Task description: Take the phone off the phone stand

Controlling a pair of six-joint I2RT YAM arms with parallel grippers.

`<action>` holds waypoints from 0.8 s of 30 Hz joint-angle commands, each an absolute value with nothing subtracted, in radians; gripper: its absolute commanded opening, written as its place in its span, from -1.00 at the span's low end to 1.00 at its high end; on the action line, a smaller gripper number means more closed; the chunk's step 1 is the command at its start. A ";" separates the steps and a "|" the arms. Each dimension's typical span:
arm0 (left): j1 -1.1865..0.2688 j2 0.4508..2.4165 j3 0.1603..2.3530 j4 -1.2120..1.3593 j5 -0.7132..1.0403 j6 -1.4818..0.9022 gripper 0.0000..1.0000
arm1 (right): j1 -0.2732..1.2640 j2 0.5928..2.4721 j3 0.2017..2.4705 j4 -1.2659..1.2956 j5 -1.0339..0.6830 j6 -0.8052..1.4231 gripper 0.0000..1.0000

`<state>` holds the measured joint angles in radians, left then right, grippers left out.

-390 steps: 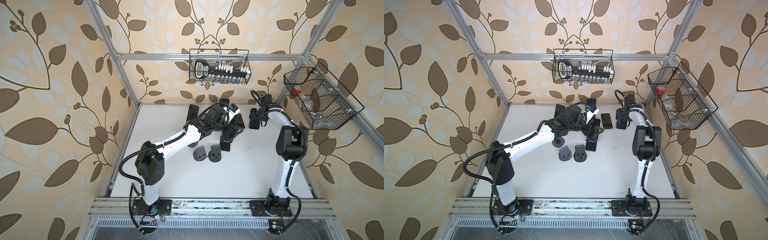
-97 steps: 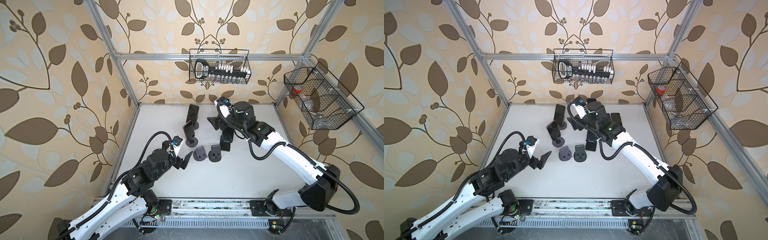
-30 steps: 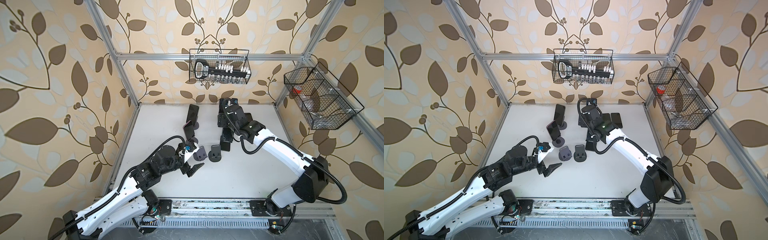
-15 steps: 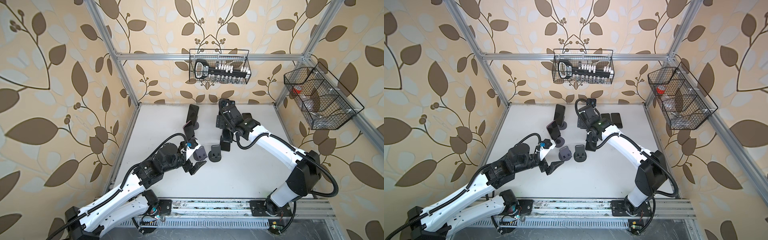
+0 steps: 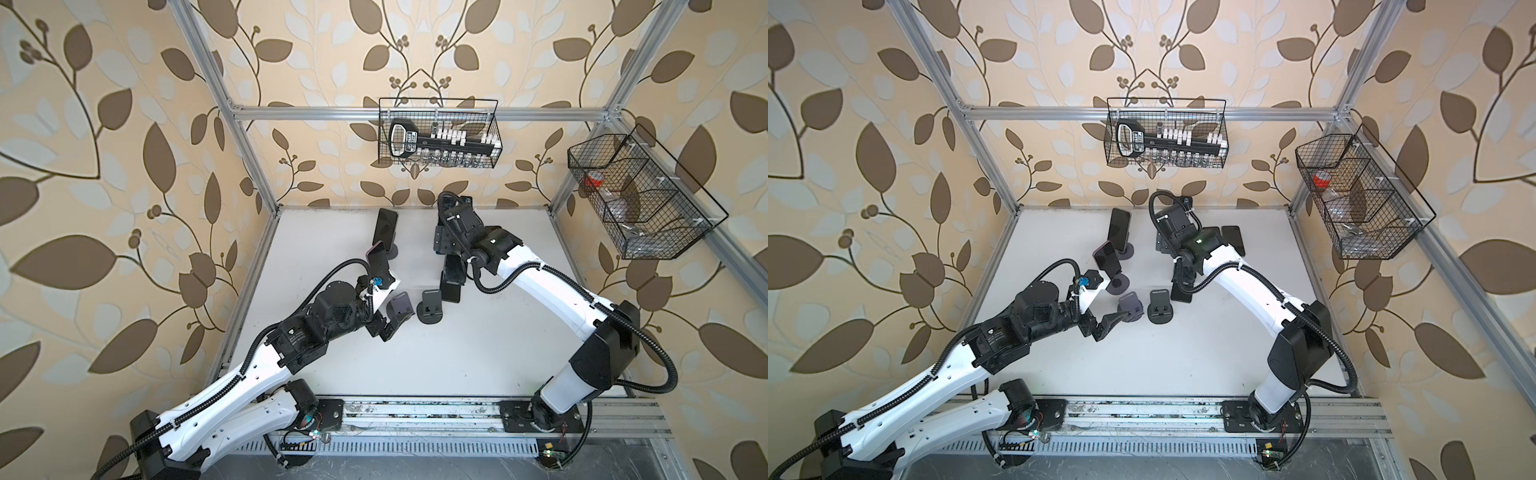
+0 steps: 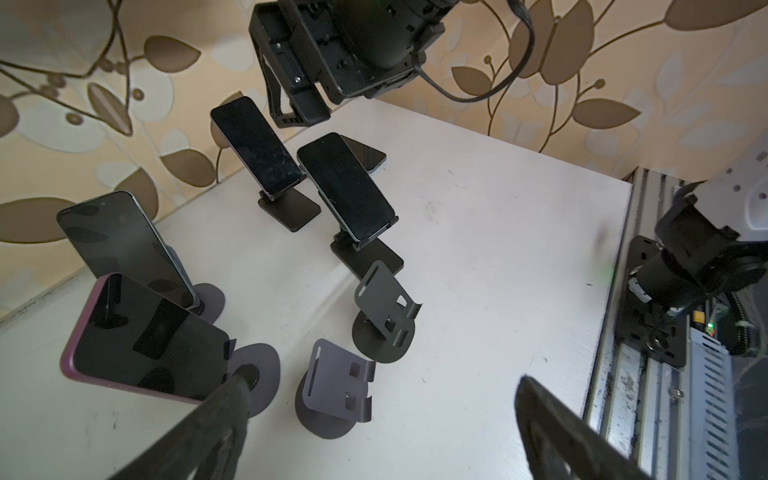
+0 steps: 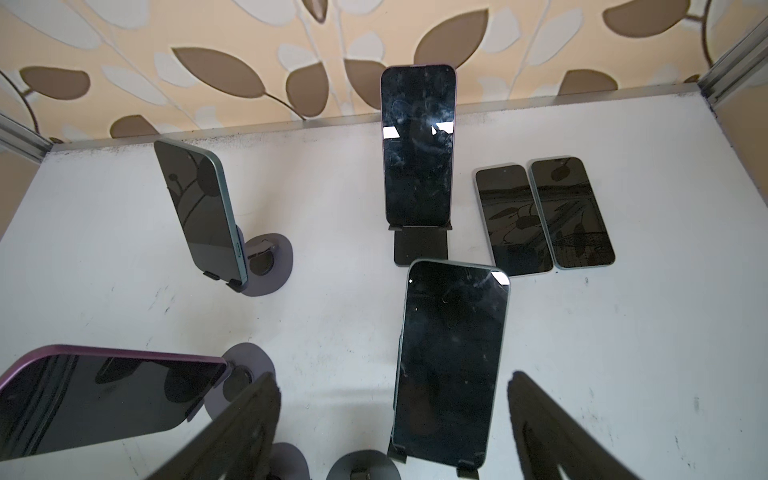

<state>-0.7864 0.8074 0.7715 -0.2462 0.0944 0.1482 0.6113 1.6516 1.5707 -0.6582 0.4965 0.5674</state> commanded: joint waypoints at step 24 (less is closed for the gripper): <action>-0.793 0.922 0.799 -0.045 0.049 0.190 0.98 | 0.626 1.676 1.602 -0.716 0.603 0.524 0.73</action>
